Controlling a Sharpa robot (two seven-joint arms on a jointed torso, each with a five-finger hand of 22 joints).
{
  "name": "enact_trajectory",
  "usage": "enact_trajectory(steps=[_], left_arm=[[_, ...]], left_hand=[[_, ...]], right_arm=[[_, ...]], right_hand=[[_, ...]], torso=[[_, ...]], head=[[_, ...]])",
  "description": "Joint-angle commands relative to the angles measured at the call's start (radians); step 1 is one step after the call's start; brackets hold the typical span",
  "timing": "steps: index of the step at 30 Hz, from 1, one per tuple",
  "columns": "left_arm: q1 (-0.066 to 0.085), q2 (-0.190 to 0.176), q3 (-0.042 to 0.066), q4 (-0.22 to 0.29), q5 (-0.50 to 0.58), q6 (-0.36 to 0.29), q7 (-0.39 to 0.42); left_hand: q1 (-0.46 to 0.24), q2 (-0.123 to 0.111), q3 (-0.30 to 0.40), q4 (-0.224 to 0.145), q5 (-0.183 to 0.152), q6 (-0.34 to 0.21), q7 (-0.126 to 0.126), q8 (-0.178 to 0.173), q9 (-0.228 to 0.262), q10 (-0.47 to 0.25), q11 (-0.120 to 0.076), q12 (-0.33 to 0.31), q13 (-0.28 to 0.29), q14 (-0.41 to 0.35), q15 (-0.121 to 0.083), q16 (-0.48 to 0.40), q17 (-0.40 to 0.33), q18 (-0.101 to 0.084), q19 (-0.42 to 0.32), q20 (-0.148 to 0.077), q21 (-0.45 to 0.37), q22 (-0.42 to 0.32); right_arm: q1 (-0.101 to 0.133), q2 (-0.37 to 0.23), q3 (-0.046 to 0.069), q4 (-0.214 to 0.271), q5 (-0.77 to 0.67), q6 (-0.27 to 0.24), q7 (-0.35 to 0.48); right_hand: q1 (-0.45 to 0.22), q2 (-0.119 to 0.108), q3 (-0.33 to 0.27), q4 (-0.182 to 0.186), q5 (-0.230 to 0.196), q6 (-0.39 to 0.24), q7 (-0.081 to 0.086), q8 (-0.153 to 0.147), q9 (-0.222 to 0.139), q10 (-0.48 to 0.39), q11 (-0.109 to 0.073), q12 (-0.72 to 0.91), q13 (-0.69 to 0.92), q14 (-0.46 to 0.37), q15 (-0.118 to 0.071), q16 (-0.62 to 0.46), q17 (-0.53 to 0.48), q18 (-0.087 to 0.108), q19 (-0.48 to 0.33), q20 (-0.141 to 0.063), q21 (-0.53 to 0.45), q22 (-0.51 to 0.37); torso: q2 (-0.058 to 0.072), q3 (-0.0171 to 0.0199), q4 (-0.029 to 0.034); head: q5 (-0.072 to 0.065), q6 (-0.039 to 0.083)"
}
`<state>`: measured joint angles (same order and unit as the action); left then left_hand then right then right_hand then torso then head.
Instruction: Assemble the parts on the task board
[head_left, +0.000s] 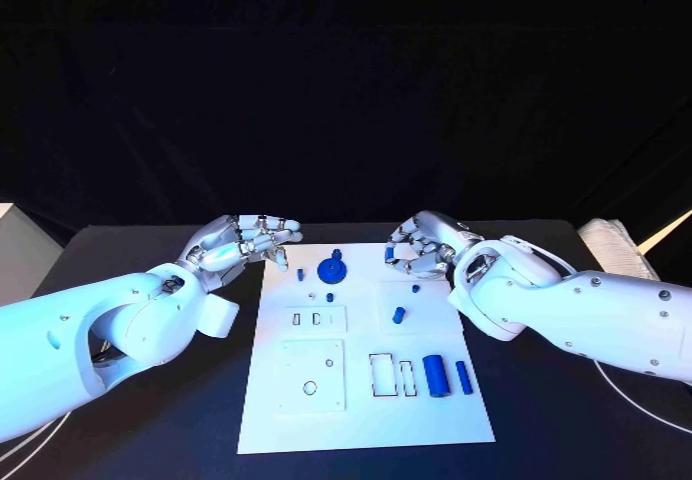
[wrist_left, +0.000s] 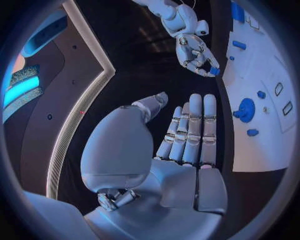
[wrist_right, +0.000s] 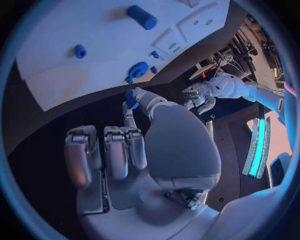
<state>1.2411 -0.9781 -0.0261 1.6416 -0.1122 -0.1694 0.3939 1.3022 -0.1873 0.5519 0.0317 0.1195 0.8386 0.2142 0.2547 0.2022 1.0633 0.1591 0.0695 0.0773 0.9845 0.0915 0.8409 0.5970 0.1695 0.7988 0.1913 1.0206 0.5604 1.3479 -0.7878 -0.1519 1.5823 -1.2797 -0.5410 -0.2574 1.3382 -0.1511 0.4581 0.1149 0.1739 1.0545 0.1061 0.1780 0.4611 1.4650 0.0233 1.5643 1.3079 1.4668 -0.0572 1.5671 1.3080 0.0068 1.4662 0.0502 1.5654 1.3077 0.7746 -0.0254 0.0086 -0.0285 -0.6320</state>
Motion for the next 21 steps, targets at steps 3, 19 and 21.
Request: enact_trajectory(steps=[3, 19, 21], left_arm=[[0.001, 0.009, 0.000, -0.005, -0.003, 0.018, -0.003], [0.001, 0.018, -0.001, -0.009, -0.003, 0.018, -0.008], [0.001, 0.019, -0.001, -0.009, -0.003, 0.018, -0.008]], left_hand=[[0.002, 0.009, -0.004, -0.001, -0.002, -0.009, 0.010, -0.004, 0.002, -0.006, 0.001, 0.002, 0.002, -0.006, -0.002, 0.006, -0.002, 0.014, -0.006, -0.002, 0.005, 0.001], [0.003, 0.009, -0.003, -0.001, -0.001, -0.009, 0.010, -0.004, 0.002, -0.006, 0.001, 0.002, 0.002, -0.006, -0.003, 0.006, -0.002, 0.014, -0.007, -0.002, 0.005, 0.001], [0.004, 0.010, -0.003, -0.001, -0.001, -0.009, 0.009, -0.004, 0.002, -0.006, 0.000, 0.002, 0.002, -0.006, -0.003, 0.006, -0.002, 0.014, -0.007, -0.002, 0.006, 0.002]], right_arm=[[-0.020, 0.053, -0.002, 0.046, -0.107, -0.016, -0.139], [-0.100, 0.189, -0.014, 0.046, -0.260, -0.012, -0.209], [-0.108, 0.200, -0.015, 0.044, -0.267, -0.011, -0.211]], right_hand=[[0.001, 0.008, 0.005, 0.002, 0.005, -0.002, -0.005, 0.005, 0.028, 0.106, 0.001, 0.007, 0.263, 0.104, 0.004, 0.004, 0.263, -0.007, 0.105, 0.001, 0.005, 0.263], [-0.004, 0.005, 0.005, 0.000, 0.006, -0.003, -0.004, 0.007, 0.029, 0.106, 0.003, 0.007, 0.263, 0.104, 0.007, 0.004, 0.263, -0.007, 0.105, 0.003, 0.005, 0.263], [-0.004, 0.005, 0.005, 0.000, 0.006, -0.002, -0.004, 0.007, 0.030, 0.106, 0.002, 0.007, 0.263, 0.104, 0.007, 0.004, 0.263, -0.007, 0.105, 0.004, 0.005, 0.263]], torso=[[-0.006, -0.0061, 0.0015], [-0.004, -0.0056, 0.0012], [-0.004, -0.0051, 0.0021]], head=[[-0.004, -0.012], [0.008, -0.025], [0.009, -0.026]])
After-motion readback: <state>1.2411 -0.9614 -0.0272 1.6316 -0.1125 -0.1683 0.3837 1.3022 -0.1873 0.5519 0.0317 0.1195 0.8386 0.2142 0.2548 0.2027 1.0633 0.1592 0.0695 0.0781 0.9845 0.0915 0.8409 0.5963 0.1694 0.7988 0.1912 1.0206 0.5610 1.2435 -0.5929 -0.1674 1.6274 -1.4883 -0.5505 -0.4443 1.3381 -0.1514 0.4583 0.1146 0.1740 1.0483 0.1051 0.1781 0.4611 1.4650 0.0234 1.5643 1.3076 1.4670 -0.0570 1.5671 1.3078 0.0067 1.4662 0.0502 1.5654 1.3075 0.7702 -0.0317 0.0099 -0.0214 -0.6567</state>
